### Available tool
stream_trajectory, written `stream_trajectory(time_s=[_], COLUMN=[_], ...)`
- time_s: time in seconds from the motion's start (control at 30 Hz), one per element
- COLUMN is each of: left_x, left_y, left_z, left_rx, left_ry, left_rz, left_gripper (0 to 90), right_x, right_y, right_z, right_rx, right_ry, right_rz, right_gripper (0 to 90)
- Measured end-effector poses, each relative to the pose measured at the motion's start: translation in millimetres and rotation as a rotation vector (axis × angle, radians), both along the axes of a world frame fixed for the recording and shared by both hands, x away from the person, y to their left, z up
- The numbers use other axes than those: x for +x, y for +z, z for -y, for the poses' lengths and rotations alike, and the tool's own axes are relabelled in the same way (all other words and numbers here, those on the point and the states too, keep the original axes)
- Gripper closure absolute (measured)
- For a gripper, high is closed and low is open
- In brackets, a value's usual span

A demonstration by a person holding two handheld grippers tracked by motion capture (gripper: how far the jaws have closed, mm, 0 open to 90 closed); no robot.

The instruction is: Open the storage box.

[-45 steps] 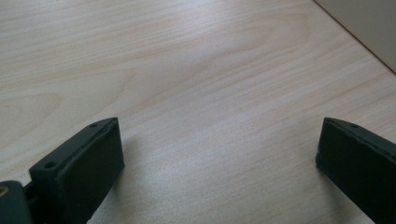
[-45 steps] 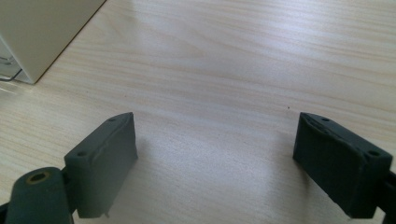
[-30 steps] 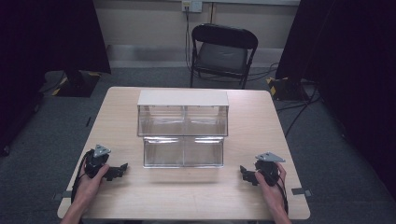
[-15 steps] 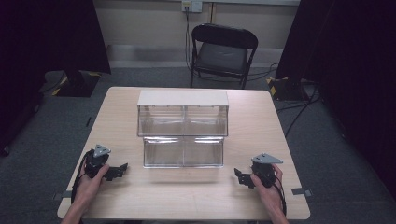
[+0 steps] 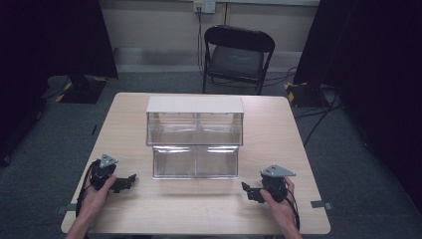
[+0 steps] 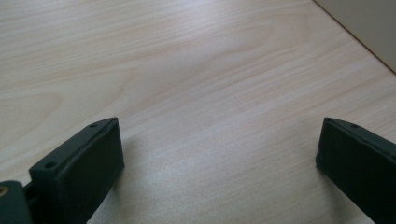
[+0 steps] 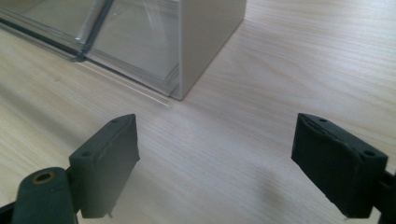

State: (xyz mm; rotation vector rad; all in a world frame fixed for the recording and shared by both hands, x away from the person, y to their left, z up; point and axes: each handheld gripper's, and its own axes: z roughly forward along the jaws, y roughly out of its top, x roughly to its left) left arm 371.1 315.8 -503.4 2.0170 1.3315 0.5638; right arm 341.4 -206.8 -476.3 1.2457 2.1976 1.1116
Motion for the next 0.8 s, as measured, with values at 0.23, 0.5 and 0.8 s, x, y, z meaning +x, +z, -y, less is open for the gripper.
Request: stream_trajectory(time_s=[0.23, 0.5, 0.8], left_x=[0.0, 0.0, 0.0], left_y=[0.1, 0.0, 0.0], left_z=[0.0, 0.0, 0.0], left_rx=[0.0, 0.001, 0.001], left_ry=[0.0, 0.001, 0.0], left_rz=[-0.001, 0.0, 0.0], left_gripper=[0.2, 0.2, 0.2], right_x=[0.1, 2.2, 5.7], right_y=[3.8, 9.7, 12.4], right_z=[-10.0, -18.4, -21.5], right_rx=[0.017, 0.039, 0.058], right_ry=[0.022, 0.036, 0.042], right_rz=[0.01, 0.026, 0.032], right_gripper=[14.3, 14.4, 14.0])
